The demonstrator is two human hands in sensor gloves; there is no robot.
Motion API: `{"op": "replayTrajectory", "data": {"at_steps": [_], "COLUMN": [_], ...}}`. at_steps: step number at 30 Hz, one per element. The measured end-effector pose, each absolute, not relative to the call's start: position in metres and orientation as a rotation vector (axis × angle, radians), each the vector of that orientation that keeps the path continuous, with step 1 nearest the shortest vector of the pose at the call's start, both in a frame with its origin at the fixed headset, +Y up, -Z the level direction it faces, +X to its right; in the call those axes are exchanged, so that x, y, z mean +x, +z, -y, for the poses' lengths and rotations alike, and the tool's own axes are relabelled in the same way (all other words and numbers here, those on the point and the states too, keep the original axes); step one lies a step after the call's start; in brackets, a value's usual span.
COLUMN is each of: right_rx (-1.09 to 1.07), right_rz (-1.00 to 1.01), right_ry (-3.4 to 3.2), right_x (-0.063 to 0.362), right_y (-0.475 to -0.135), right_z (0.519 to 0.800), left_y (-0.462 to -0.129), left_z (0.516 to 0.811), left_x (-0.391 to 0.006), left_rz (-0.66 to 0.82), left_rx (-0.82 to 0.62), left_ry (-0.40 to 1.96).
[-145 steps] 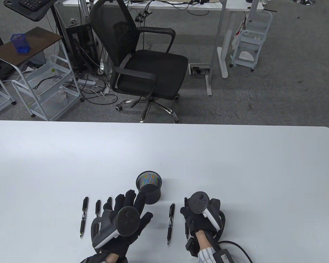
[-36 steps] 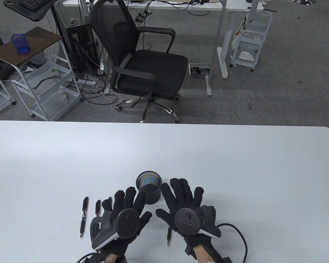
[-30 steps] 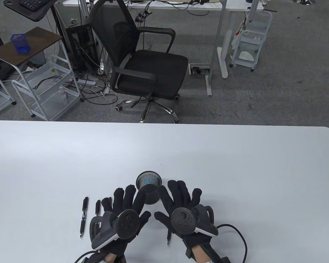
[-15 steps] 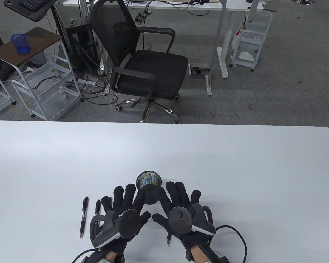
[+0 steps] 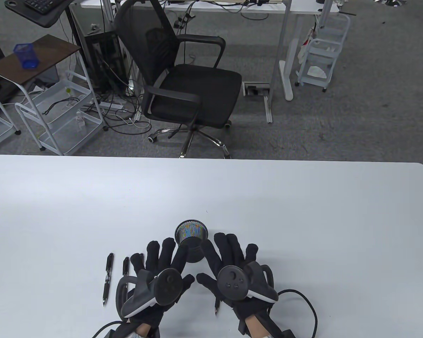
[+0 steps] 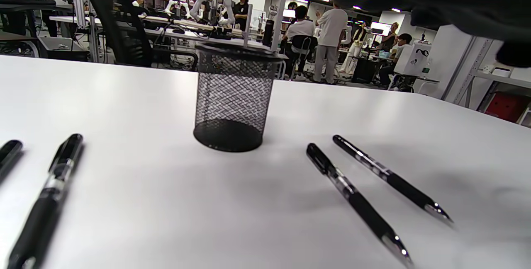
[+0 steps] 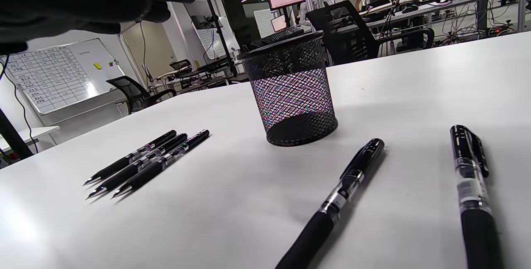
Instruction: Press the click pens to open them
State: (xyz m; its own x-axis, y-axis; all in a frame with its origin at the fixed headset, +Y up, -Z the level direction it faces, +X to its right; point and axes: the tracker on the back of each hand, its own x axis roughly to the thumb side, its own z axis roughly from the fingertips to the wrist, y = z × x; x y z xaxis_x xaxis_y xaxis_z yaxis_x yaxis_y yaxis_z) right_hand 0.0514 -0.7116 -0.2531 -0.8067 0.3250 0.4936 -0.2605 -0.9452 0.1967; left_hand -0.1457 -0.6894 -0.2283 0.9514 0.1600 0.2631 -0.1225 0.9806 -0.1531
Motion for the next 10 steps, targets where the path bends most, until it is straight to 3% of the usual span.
{"op": "replayTrajectory", "data": {"at_steps": [10], "right_rx": [0.771], "right_rz": [-0.171], "right_ry": [2.721], "right_x": [0.0520], "right_y": [-0.2529], "right_z": [0.7117], "left_y": [-0.2289], "left_z": [0.6905], "left_x": [-0.1452], "left_rz": [0.279], "left_rx": [-0.139], "left_ry": [0.147]}}
